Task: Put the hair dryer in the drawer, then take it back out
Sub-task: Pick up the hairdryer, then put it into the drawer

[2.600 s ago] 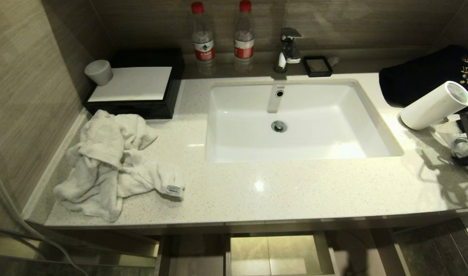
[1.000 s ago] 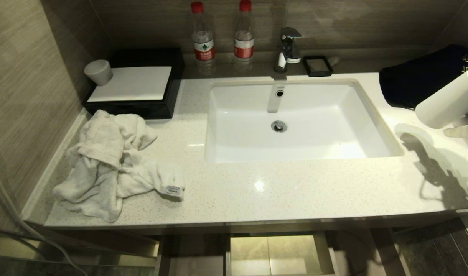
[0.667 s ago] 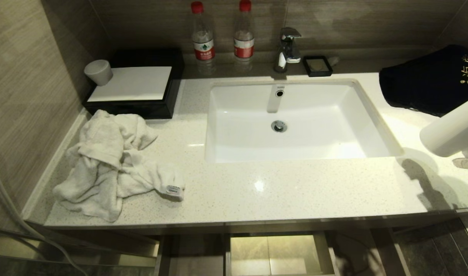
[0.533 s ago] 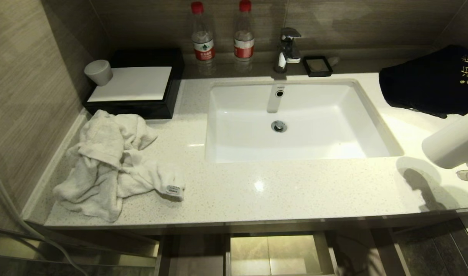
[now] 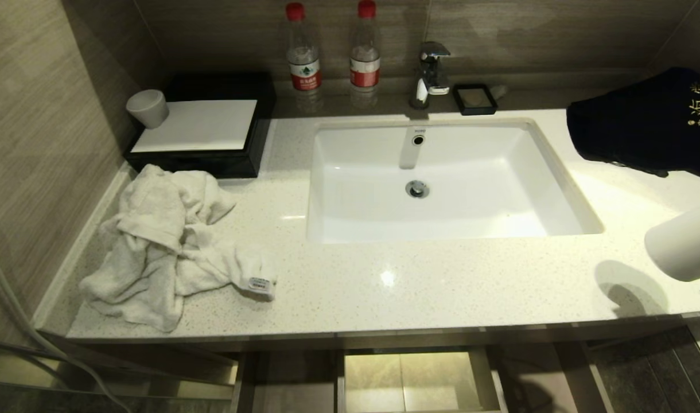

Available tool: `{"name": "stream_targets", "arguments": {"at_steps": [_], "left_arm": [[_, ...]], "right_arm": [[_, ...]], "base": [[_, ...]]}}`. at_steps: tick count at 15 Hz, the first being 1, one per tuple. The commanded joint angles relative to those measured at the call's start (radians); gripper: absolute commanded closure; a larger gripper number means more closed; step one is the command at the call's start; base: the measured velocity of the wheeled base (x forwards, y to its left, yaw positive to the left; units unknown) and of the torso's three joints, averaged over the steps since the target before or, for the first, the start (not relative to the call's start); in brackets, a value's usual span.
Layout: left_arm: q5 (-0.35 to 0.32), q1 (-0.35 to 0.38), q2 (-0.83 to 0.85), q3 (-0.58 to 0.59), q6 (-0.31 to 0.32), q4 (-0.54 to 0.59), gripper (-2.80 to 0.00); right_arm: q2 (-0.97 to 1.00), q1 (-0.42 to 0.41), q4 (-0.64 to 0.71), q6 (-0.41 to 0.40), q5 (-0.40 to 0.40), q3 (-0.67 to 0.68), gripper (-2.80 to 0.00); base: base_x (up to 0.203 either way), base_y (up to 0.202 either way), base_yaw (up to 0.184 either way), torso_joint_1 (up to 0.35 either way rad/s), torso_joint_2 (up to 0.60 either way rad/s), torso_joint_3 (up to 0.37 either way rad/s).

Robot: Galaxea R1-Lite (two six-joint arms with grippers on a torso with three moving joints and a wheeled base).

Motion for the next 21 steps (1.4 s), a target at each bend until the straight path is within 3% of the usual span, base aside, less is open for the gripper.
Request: {"name": "stream_targets", "arguments": {"at_steps": [1, 12, 21], "left_arm": [[0.000, 0.000, 0.001, 0.002, 0.000, 0.000, 0.00], [0.000, 0.000, 0.001, 0.002, 0.000, 0.000, 0.00], [0.000, 0.000, 0.000, 0.002, 0.000, 0.000, 0.00]], "right_arm": [[-0.054, 0.001, 0.003, -0.001, 0.002, 0.030, 0.00], [-0.208, 0.019, -0.006, -0.001, 0.003, 0.125, 0.00], [-0.202, 0.045, -0.009, 0.042, 0.005, 0.134, 0.00]], "base": [[0.000, 0.000, 0.000, 0.000, 0.00, 0.000], [0.000, 0.000, 0.000, 0.000, 0.00, 0.000], [0.000, 0.000, 0.000, 0.000, 0.00, 0.000]]}}
